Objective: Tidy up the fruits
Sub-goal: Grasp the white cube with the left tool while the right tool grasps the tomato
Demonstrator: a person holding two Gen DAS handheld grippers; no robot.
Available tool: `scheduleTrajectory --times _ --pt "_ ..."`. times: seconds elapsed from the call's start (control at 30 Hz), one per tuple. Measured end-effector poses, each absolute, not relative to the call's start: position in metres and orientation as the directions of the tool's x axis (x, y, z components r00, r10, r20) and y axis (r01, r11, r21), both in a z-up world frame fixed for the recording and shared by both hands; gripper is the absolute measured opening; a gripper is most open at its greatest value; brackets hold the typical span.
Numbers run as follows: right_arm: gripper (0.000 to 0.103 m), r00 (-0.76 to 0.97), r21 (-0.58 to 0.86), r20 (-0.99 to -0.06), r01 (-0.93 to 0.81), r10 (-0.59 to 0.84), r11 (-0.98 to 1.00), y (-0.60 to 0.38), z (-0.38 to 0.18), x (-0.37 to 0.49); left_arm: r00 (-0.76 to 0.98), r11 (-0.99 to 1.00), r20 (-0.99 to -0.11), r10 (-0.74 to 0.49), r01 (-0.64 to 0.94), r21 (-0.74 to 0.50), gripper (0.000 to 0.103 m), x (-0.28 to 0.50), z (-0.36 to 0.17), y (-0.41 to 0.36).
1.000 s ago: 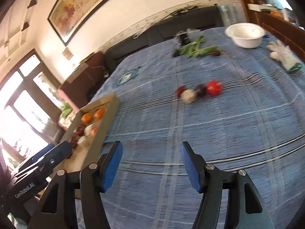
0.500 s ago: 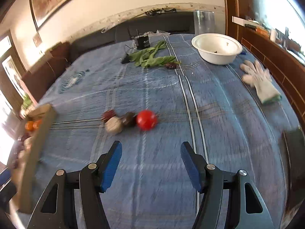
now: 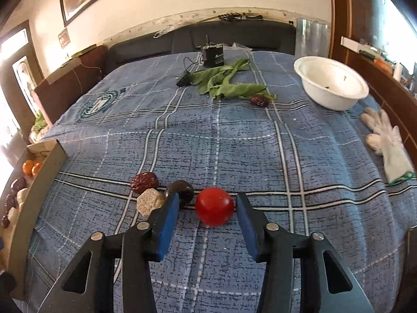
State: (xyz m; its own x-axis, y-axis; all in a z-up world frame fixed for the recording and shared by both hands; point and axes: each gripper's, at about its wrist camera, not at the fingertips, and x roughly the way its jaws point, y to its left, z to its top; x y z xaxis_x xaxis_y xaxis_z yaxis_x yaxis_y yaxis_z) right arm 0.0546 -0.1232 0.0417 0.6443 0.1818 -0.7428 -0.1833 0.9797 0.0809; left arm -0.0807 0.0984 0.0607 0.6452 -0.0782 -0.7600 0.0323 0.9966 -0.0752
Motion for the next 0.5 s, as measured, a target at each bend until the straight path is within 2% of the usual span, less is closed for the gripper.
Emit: scheduleTrajectory --times 0.03,0.13,0.33,0.5 --pt "0.036 0.641 0.09 -0.743 -0.192 0.194 0.977 -0.123 0.042 0.054 0.641 0.997 -0.763 -0.078 0.041 -0.067 0.083 -0.074 0.059 0.091" --pt "0.031 0.635 0.101 -0.745 -0.197 0.206 0.975 -0.126 0.042 0.054 0.639 0.997 -0.765 -0.082 0.064 -0.054 0.083 -0.058 0.056 0.075" --pt "0.031 0.642 0.143 -0.739 -0.15 0.206 0.978 -0.148 0.049 0.052 0.637 0.987 -0.758 -0.142 0.152 -0.057 0.083 -0.022 0.053 0.036" --pt "0.031 0.628 0.167 -0.749 -0.131 0.213 0.977 -0.157 0.048 0.056 0.611 0.973 -0.77 -0.184 0.225 -0.054 0.066 0.017 0.038 0.001"
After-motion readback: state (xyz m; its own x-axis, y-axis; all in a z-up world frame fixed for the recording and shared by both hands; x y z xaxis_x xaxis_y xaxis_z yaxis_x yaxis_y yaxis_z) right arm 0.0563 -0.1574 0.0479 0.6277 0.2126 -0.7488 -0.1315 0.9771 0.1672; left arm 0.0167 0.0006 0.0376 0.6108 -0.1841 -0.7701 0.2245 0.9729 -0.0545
